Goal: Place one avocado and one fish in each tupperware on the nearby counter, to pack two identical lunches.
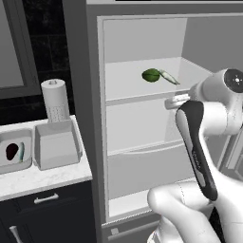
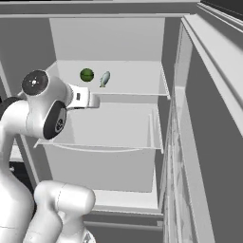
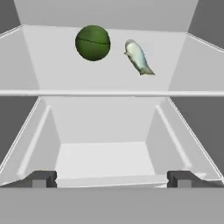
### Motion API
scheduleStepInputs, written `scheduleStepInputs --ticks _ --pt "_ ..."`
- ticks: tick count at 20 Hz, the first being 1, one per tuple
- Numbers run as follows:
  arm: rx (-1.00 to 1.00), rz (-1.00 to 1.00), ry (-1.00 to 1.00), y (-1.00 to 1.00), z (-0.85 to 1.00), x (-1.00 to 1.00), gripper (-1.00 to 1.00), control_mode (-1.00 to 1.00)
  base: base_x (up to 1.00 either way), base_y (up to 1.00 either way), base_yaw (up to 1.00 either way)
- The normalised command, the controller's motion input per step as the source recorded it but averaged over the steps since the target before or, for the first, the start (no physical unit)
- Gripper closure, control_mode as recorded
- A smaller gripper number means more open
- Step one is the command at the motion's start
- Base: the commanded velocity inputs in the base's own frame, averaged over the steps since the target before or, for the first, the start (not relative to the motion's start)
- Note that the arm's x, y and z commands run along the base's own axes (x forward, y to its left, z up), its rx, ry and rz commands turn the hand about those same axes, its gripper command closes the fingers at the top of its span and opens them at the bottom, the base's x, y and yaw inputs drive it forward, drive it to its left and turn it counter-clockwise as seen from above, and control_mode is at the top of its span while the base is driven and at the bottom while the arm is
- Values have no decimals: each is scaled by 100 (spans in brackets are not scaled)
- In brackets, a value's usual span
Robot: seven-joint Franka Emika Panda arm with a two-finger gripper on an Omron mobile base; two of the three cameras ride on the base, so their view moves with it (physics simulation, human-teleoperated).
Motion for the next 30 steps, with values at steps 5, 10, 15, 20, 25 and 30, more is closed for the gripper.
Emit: scheduleStepInputs --ticks 5,10,15,20,25,30 --pt "-3 0 0 -37 29 43 -100 -100 0 0 0" --pt "0 0 1 -9 14 75 -100 -100 0 0 0" --pt "3 0 0 -5 3 82 -100 -100 0 0 0" --pt "7 0 1 -19 -1 66 -100 -100 0 0 0" --pt "1 6 5 -5 -15 65 -100 -100 0 0 0" --pt "0 7 1 0 -25 63 -100 -100 0 0 0"
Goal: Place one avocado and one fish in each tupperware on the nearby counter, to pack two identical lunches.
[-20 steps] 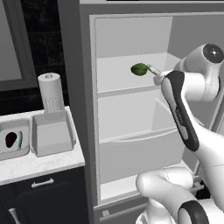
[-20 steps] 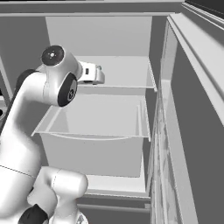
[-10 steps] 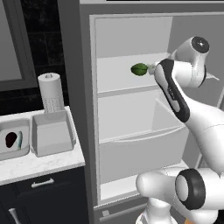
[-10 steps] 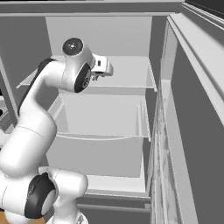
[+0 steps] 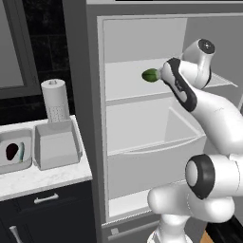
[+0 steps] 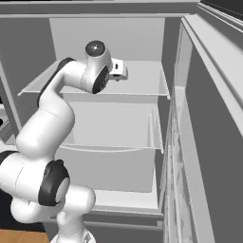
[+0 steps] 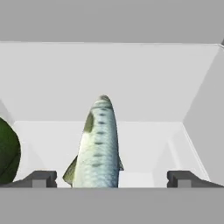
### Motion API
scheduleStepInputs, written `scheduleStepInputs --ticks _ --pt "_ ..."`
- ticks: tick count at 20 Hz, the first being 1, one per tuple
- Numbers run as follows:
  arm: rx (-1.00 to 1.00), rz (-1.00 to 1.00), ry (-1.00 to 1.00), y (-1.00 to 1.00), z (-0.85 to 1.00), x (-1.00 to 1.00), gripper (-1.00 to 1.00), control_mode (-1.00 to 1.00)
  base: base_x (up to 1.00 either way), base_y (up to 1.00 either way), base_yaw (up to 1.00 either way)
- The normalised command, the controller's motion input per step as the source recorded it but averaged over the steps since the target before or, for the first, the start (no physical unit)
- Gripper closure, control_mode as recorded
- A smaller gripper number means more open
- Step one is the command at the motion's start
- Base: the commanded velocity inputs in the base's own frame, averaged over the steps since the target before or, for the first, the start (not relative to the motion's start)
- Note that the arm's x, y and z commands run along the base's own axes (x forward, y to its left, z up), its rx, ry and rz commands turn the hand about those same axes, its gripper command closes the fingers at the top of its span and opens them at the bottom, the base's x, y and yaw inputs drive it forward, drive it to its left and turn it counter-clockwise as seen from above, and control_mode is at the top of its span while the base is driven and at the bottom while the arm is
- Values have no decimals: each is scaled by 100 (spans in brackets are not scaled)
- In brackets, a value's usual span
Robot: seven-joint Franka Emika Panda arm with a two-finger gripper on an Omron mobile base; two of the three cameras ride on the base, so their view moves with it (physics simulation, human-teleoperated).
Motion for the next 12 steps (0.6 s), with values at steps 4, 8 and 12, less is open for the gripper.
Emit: scheduleStepInputs --ticks 4,8,12 --pt "0 6 3 0 -30 59 -100 -100 0 0 0" --pt "-1 3 7 3 -56 24 100 -100 0 0 0" --pt "-4 0 1 23 -47 -19 100 -100 0 0 0"
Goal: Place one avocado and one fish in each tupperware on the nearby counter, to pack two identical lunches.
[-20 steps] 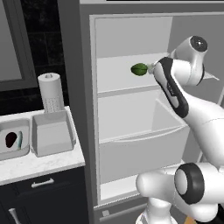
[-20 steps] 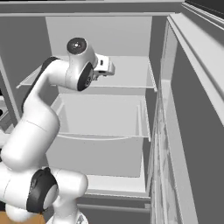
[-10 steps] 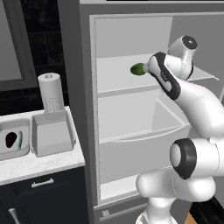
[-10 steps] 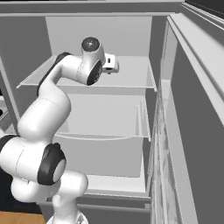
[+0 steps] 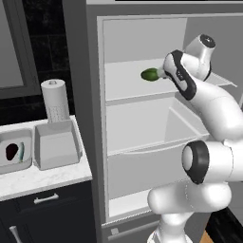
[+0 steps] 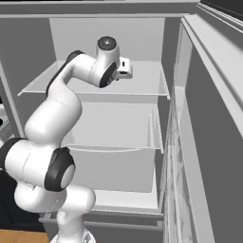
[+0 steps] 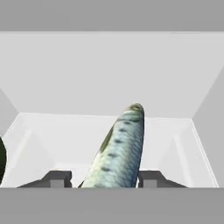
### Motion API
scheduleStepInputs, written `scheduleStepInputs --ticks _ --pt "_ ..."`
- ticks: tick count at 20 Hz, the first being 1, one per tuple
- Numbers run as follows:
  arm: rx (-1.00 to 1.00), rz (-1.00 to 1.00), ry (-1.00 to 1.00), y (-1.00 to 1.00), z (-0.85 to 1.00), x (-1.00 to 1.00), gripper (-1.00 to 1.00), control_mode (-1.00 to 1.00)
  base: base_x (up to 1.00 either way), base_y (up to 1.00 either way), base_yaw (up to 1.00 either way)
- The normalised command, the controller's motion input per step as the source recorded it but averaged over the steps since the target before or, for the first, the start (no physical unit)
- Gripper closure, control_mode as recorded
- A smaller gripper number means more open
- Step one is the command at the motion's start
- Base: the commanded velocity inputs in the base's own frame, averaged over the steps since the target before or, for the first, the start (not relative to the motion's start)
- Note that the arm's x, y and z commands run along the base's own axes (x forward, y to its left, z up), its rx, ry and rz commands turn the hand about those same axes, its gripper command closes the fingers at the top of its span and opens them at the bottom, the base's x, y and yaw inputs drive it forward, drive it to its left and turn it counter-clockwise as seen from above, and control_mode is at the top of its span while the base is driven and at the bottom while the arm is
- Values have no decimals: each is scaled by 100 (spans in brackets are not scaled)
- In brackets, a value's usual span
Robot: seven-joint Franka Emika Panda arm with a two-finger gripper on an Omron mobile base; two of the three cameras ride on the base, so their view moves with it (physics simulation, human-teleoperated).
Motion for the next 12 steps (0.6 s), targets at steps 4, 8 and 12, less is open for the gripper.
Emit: scheduleStepInputs --ticks 4,8,12 --pt "-2 0 -2 20 -16 -41 100 -100 0 0 0" --pt "0 0 0 9 -2 -83 100 -100 0 0 0" --pt "0 0 0 0 9 -100 100 -100 0 0 0"
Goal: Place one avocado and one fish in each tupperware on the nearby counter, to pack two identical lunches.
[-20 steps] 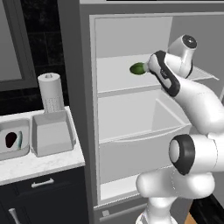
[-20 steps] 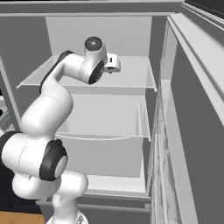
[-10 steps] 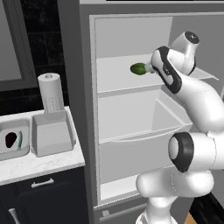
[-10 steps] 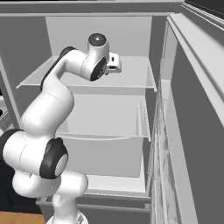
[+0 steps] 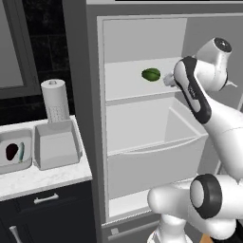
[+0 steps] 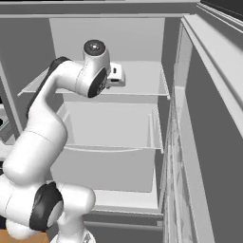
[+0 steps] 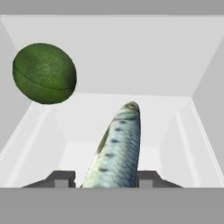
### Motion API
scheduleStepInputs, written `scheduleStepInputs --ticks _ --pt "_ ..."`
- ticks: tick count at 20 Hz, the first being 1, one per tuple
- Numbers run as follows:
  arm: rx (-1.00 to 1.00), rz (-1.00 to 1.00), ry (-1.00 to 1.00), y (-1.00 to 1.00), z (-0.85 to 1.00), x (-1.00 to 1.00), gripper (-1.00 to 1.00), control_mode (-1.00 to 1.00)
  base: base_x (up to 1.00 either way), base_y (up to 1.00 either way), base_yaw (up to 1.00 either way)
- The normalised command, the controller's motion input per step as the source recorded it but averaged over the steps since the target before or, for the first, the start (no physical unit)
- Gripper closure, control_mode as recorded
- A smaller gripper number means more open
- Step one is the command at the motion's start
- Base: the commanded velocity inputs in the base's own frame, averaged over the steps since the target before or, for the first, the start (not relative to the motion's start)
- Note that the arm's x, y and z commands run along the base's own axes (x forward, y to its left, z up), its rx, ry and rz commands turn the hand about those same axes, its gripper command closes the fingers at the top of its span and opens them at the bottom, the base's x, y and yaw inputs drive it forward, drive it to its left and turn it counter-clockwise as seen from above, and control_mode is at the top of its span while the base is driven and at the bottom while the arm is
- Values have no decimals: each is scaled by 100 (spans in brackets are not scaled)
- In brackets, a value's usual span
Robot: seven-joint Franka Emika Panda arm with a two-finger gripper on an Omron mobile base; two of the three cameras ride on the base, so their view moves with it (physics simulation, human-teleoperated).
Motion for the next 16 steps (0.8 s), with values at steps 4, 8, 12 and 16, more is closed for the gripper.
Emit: scheduleStepInputs --ticks 4,8,12,16 --pt "0 -3 0 4 2 -100 100 -100 0 0 0" --pt "0 -4 0 1 -2 -100 100 -100 0 0 0" --pt "0 0 0 0 -17 -100 100 -100 0 0 0" --pt "-6 -1 0 1 -49 -75 100 100 -25 1 0"
